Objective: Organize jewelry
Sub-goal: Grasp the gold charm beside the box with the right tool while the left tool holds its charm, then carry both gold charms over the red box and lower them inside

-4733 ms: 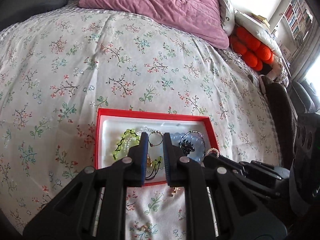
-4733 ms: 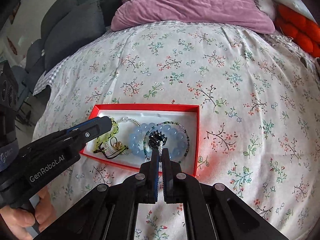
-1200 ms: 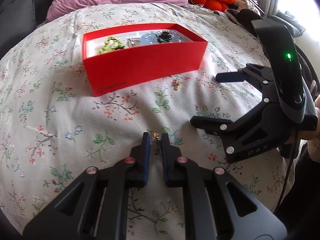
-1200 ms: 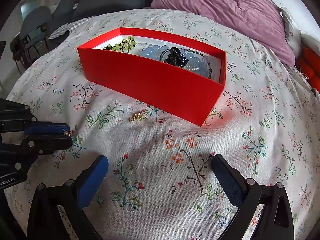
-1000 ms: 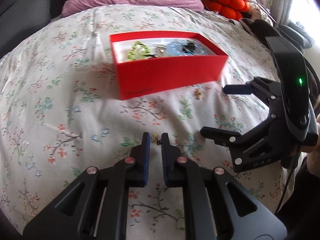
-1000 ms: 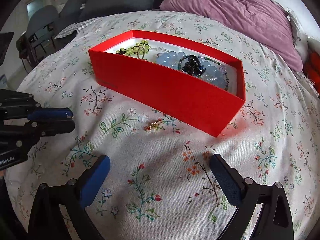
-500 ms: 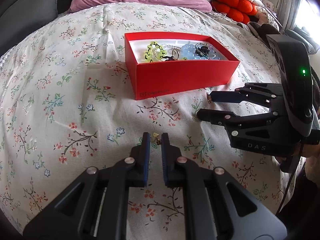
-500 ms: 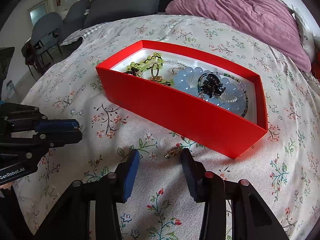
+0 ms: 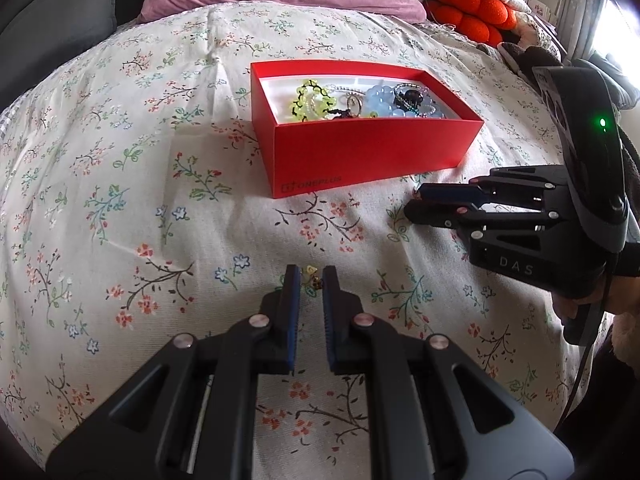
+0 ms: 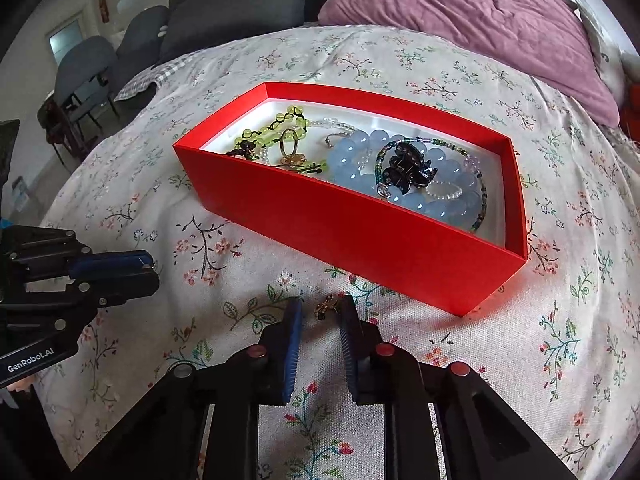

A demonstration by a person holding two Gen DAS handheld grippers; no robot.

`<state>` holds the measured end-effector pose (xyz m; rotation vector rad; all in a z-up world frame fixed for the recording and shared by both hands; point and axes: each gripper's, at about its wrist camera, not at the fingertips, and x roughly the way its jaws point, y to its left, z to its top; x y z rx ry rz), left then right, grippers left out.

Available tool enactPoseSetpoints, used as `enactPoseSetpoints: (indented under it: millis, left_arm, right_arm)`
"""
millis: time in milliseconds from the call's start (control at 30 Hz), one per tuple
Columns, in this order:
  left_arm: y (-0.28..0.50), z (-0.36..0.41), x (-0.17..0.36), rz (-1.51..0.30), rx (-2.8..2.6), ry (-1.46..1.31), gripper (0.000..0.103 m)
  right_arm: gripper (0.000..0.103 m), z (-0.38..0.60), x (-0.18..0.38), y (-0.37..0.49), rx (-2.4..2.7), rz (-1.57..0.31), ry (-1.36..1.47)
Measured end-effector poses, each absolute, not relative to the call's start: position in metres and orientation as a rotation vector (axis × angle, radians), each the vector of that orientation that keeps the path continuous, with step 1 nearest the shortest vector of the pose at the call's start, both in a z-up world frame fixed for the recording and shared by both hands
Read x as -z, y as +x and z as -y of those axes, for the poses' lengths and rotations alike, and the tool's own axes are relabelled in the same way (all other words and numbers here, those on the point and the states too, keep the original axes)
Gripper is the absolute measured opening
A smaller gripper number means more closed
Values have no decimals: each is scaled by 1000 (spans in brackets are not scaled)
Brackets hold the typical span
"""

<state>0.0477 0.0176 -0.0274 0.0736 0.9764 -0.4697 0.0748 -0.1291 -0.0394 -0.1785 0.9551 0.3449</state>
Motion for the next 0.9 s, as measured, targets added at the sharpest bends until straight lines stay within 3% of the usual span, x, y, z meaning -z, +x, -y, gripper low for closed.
enactPoseSetpoints:
  millis: [100,900]
  left_arm:
    - [48,-17,28,-980,468,79,12]
    - [65,-26,2,-1034,404,-8,12]
  right_arm:
    - [10,131,39,77,-349,-969,-160]
    - [9,141,8,58,-333,-1080,-62]
